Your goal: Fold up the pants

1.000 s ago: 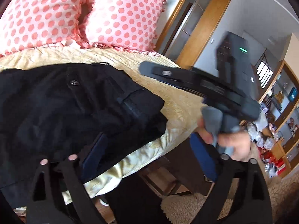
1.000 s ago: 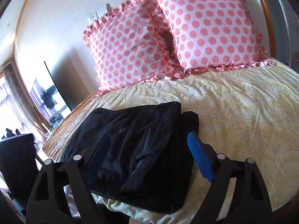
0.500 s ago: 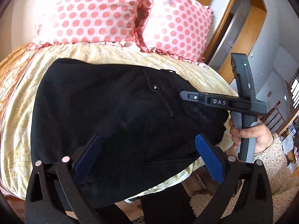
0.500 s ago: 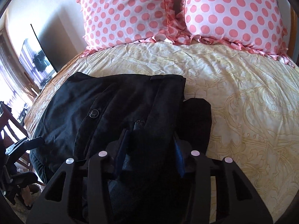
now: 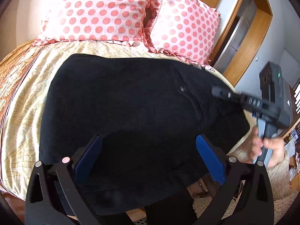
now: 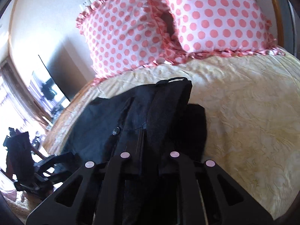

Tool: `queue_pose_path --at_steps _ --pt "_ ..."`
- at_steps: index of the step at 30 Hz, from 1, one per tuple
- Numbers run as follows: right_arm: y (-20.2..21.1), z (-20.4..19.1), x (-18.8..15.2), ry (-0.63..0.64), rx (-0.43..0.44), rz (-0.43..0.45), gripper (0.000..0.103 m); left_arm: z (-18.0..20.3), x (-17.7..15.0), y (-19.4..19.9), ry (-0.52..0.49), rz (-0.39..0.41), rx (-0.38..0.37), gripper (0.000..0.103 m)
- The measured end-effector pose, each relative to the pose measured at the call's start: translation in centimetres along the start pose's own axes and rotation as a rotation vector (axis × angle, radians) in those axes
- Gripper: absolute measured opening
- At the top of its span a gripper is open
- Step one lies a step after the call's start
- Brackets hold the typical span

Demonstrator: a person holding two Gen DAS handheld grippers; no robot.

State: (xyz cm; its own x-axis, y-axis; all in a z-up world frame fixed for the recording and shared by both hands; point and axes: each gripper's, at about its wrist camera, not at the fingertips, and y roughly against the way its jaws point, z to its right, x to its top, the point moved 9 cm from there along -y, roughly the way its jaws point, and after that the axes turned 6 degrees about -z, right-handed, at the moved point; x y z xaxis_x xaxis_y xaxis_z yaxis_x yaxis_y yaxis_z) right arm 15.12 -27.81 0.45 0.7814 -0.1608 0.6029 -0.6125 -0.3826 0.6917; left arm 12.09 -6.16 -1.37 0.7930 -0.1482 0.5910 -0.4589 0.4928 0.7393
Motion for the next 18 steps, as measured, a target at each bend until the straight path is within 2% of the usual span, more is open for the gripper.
queue_pose_path --at_steps 2,4,5,6,7,9,11,13,16,18 --pt "-1.1 1.4 -1.7 -0.016 -0.061 -0.030 0.014 -0.2 0.1 0.1 0.005 0.001 -0.004 0.100" --pt "-1.8 2.0 -2.4 0.020 -0.127 -0.050 0.028 -0.3 0.3 0.2 0.003 0.000 0.005 0.101" --pt "-1.4 2.0 -2.3 0.033 -0.152 -0.042 0.034 -0.5 0.5 0.4 0.002 0.004 0.011 0.101" --pt "-0.7 1.7 -1.9 0.054 -0.191 -0.024 0.045 -0.6 0.7 0.6 0.004 0.012 0.017 0.101" --pt "0.1 1.4 -1.5 0.082 -0.236 0.011 0.052 -0.9 1.0 1.0 0.014 0.029 0.023 0.101" --pt "2.1 0.0 -0.8 0.162 -0.285 0.095 0.053 -1.4 1.4 1.3 0.033 0.048 0.021 0.101" --pt "3.0 -1.7 -1.0 0.221 -0.266 0.127 0.053 -1.7 1.7 1.2 0.046 0.051 0.016 0.101" --pt "2.2 -3.1 -2.0 0.263 -0.213 0.092 0.053 -2.3 1.5 0.4 0.059 0.028 0.030 0.101" --pt "-1.3 -2.5 -4.3 0.282 -0.254 -0.031 0.053 -2.9 1.1 -0.9 0.043 0.003 0.060 0.101" --pt "-1.5 -2.1 -4.6 0.260 -0.222 -0.017 0.053 -2.6 0.9 -1.1 -0.010 -0.003 0.102 0.101"
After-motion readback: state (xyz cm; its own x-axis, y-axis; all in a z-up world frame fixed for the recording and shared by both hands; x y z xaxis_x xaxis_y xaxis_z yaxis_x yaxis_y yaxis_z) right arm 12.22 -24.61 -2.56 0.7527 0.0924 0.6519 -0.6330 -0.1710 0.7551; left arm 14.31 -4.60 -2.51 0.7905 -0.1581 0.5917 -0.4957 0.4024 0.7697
